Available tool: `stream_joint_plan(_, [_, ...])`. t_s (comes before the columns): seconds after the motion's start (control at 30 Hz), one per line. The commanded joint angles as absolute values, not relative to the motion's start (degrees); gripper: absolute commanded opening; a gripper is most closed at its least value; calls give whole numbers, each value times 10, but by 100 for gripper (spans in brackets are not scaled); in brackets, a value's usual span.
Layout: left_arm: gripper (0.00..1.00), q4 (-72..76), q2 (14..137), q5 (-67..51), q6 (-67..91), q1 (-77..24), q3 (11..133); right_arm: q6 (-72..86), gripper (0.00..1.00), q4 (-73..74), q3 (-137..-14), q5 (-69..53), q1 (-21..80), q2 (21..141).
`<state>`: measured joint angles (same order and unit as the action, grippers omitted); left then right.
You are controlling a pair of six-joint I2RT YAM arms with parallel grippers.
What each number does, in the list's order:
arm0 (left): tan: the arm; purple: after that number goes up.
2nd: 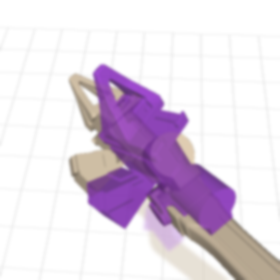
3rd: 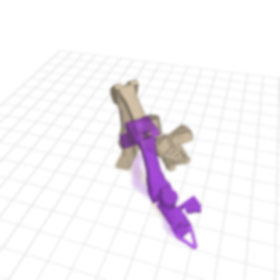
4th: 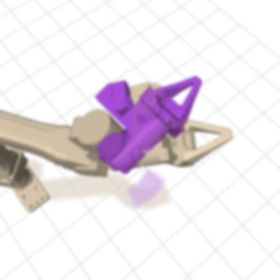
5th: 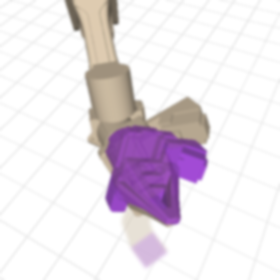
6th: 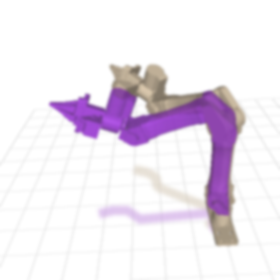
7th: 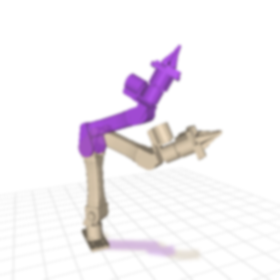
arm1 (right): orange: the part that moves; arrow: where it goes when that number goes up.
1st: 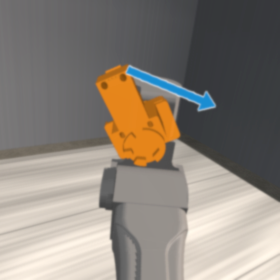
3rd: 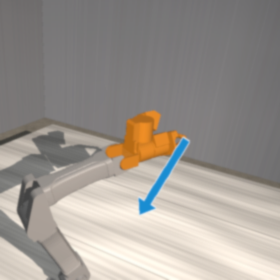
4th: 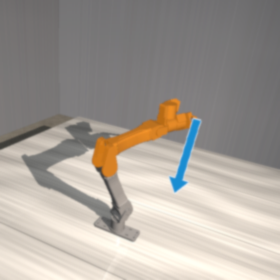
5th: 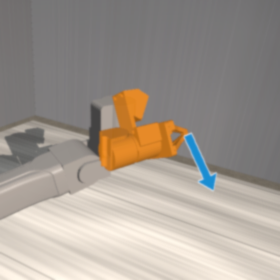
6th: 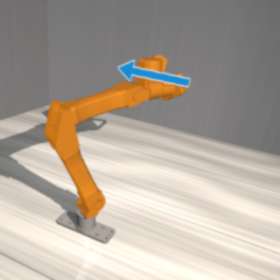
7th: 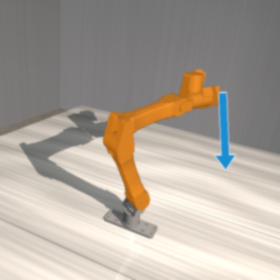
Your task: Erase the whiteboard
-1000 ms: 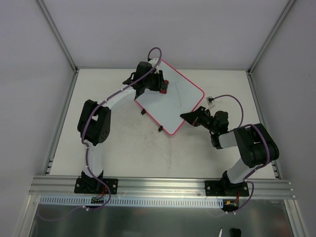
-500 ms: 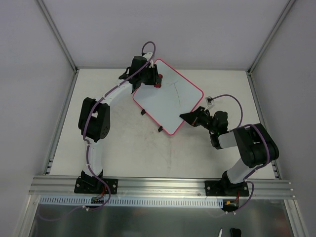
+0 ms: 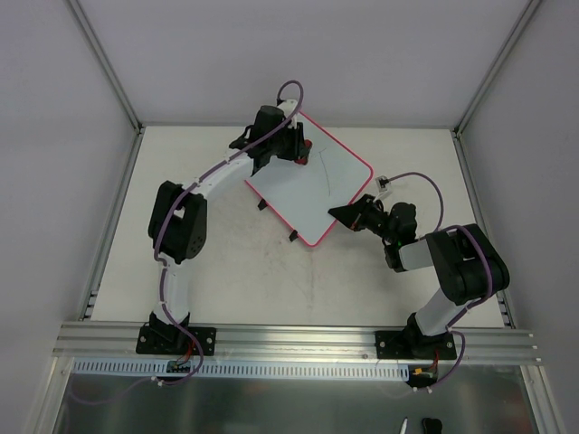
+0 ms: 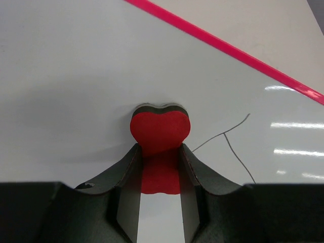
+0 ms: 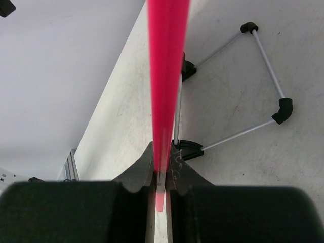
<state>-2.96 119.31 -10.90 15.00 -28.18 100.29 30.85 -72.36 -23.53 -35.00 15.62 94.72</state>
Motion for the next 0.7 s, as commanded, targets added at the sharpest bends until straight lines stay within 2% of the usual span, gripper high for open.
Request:
stream_joint_plan(0.0, [5, -33, 1165, -135, 128, -318, 1025, 272, 0, -878, -258, -415, 185, 947])
stream_joint_plan(0.5, [5, -52, 1157, -185, 65, -359, 1020, 261, 0, -877, -255, -420, 190, 941])
stream_joint_plan(0.67, [5, -59, 1165, -143, 43, -364, 1027, 262, 0, -877, -255, -421, 191, 941])
